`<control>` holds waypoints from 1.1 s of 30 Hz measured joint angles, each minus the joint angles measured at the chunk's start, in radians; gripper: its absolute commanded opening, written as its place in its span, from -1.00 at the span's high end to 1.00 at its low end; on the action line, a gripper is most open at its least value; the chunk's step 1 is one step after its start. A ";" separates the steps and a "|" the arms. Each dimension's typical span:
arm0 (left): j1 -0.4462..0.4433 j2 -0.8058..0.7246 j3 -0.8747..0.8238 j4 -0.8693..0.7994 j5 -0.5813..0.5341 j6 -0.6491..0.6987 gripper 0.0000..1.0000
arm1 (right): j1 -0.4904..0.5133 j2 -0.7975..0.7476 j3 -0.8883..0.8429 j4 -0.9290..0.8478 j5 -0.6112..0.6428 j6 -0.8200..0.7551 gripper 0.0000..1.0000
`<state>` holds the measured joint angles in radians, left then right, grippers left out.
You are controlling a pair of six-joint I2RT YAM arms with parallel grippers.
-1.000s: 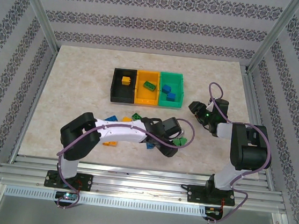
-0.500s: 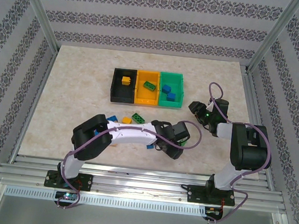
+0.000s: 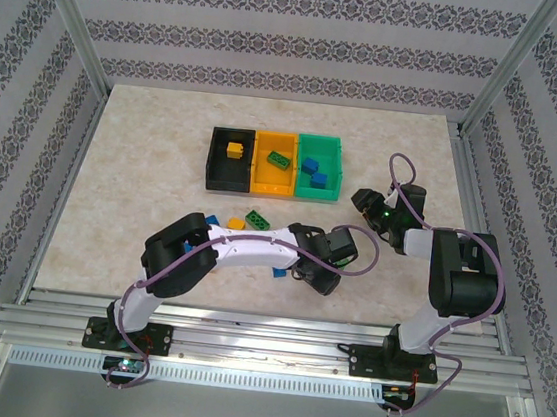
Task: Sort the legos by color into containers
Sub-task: Pick up the lego from the middle-left of the table, then place the lego in the container.
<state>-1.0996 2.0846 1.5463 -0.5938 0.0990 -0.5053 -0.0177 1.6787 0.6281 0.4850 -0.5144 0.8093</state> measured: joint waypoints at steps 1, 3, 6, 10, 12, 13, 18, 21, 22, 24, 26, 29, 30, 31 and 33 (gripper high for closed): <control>0.000 0.000 0.000 0.000 0.002 0.000 0.20 | 0.000 0.000 0.000 0.000 0.000 0.000 -0.04; 0.000 0.000 0.000 0.000 0.005 0.001 0.23 | 0.000 0.000 0.000 0.000 0.000 0.000 -0.04; 0.000 0.000 0.001 0.000 0.005 0.005 0.34 | 0.000 0.000 0.000 0.000 0.000 0.000 -0.04; 0.000 0.000 0.001 0.003 0.005 0.011 0.36 | 0.000 0.000 0.000 0.000 0.000 0.000 -0.04; 0.000 -0.002 -0.002 0.007 0.005 0.019 0.39 | 0.000 0.000 0.000 0.000 0.000 0.000 -0.04; 0.000 -0.008 -0.010 0.018 0.005 0.025 0.39 | 0.000 0.000 0.000 0.000 0.000 0.000 -0.04; 0.000 -0.079 -0.082 0.074 0.004 0.041 0.42 | 0.000 0.000 0.000 0.000 0.000 0.000 -0.04; 0.000 -0.122 -0.102 0.104 -0.004 0.064 0.47 | 0.000 0.000 0.000 0.000 0.000 0.000 -0.04; 0.000 -0.134 -0.105 0.114 -0.008 0.075 0.49 | 0.000 0.000 0.000 0.000 0.000 0.000 -0.04; 0.000 -0.156 -0.110 0.133 -0.024 0.095 0.51 | 0.000 0.000 0.000 0.000 0.000 0.000 -0.04; 0.002 -0.176 -0.116 0.146 -0.043 0.112 0.53 | 0.000 0.000 0.000 0.000 0.000 0.000 -0.04; 0.010 -0.201 -0.127 0.167 -0.064 0.136 0.56 | 0.000 0.000 0.000 0.000 0.000 0.000 -0.04; 0.016 -0.206 -0.130 0.171 -0.070 0.143 0.56 | 0.000 0.000 0.000 0.000 0.000 0.000 -0.04; 0.025 -0.209 -0.133 0.177 -0.075 0.152 0.56 | 0.000 0.000 0.000 0.000 0.000 0.000 -0.04; 0.050 -0.212 -0.139 0.187 -0.085 0.169 0.56 | 0.000 0.000 0.000 0.000 0.000 0.000 -0.04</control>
<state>-1.0496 1.8721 1.4071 -0.4068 0.0139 -0.3363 -0.0177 1.6787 0.6281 0.4854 -0.5144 0.8093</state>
